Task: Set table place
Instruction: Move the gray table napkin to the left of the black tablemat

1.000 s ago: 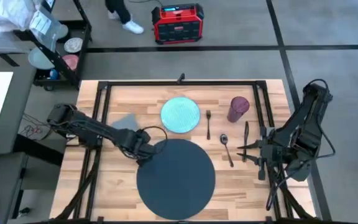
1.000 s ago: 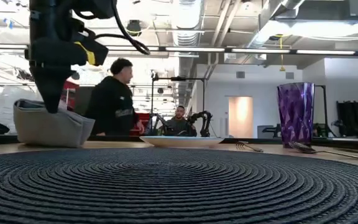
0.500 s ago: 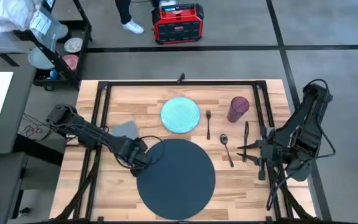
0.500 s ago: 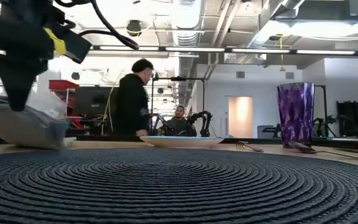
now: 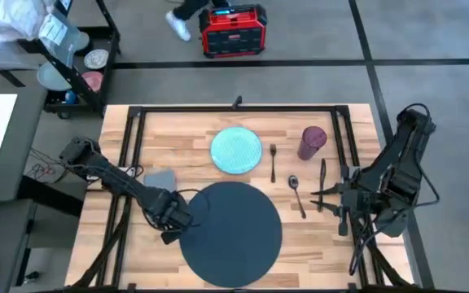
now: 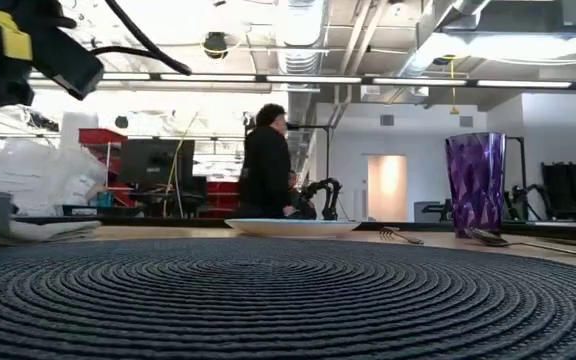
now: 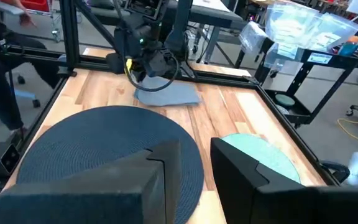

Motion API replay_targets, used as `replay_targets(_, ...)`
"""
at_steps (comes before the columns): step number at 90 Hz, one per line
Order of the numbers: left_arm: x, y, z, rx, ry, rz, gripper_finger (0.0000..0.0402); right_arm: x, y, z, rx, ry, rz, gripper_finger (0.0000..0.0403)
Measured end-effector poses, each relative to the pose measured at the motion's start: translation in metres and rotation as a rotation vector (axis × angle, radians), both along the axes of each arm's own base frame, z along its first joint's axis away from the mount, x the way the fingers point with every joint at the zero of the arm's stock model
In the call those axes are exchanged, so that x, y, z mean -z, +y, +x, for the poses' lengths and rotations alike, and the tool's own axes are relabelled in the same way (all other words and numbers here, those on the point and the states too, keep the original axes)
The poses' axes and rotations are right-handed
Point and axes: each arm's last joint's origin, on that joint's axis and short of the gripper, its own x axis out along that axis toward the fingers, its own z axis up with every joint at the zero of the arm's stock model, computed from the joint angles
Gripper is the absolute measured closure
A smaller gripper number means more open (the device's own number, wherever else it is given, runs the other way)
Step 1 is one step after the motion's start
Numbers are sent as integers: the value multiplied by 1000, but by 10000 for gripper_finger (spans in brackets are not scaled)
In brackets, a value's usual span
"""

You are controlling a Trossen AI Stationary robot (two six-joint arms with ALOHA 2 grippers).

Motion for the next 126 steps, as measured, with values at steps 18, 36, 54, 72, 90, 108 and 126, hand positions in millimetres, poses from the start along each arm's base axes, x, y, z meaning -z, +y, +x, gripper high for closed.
replay_targets(18, 0, -8, -5, 3, 1, 1, 401, 0, 0, 0, 0, 0, 0, 326)
replay_targets(36, 0, -17, -6, 20, -27, -33, 401, 0, 0, 0, 0, 0, 0, 326)
replay_targets(54, 0, -23, -10, 15, -1, -50, 401, 0, 0, 0, -2, -3, 8, 326)
replay_targets(72, 7, -23, -17, -20, 54, -61, 401, 0, 1, 0, -20, 9, 16, 326)
replay_targets(90, 10, -24, -15, -38, 17, -63, 367, 0, 1, 0, -19, 7, 24, 326)
replay_targets(108, 10, -23, -16, -55, 31, -47, 316, 0, 1, 0, -19, 7, 24, 326)
replay_targets(126, 8, -18, -23, -85, 105, 18, 292, 0, 1, 0, -18, 7, 26, 326)
